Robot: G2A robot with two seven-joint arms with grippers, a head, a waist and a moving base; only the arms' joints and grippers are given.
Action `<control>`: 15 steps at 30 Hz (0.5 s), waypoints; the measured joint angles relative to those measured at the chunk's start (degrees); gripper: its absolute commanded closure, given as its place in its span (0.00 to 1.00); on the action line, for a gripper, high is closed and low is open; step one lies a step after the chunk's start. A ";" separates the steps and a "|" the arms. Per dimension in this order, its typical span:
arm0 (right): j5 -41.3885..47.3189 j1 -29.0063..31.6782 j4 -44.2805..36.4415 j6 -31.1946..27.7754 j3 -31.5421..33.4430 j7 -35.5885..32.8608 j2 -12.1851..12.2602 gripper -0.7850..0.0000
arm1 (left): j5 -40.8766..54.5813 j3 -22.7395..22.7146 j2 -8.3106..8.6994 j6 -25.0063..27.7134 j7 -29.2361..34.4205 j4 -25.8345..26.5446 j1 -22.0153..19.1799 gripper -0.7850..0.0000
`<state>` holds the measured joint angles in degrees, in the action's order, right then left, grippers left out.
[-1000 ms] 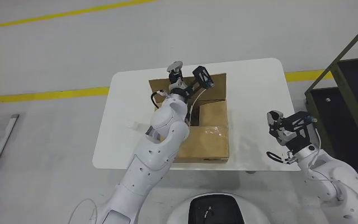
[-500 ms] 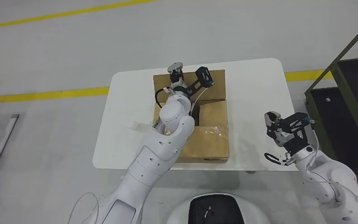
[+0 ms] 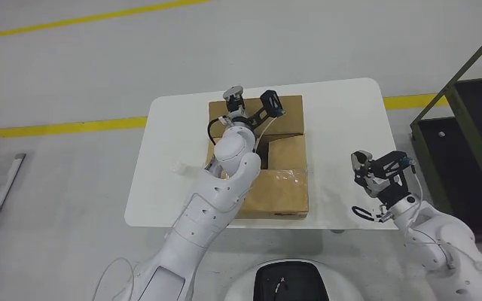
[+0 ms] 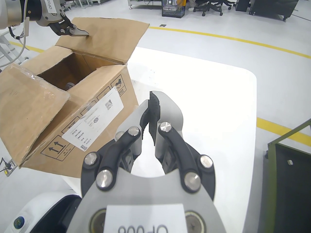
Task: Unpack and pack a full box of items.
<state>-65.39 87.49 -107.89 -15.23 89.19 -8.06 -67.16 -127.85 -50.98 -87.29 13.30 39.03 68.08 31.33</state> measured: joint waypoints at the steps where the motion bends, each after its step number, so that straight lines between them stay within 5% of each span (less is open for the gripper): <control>1: 0.35 -0.15 -0.01 -0.06 0.04 0.04 -0.01 1.00 | 0.59 -0.53 -0.03 -0.31 -0.48 0.60 0.24 0.00; 7: 8.62 -0.76 -0.22 -2.71 1.71 -1.06 -0.01 1.00 | 4.71 -5.06 0.36 -1.72 -3.12 6.69 3.02 0.00; 15: 21.01 -3.09 1.09 -14.70 4.24 -8.35 0.82 1.00 | 12.05 -13.83 1.79 3.06 -2.62 19.47 10.58 0.00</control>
<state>-44.38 84.40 -106.80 -29.94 93.42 -16.41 -66.34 -115.81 -64.81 -85.50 16.37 36.41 87.56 41.91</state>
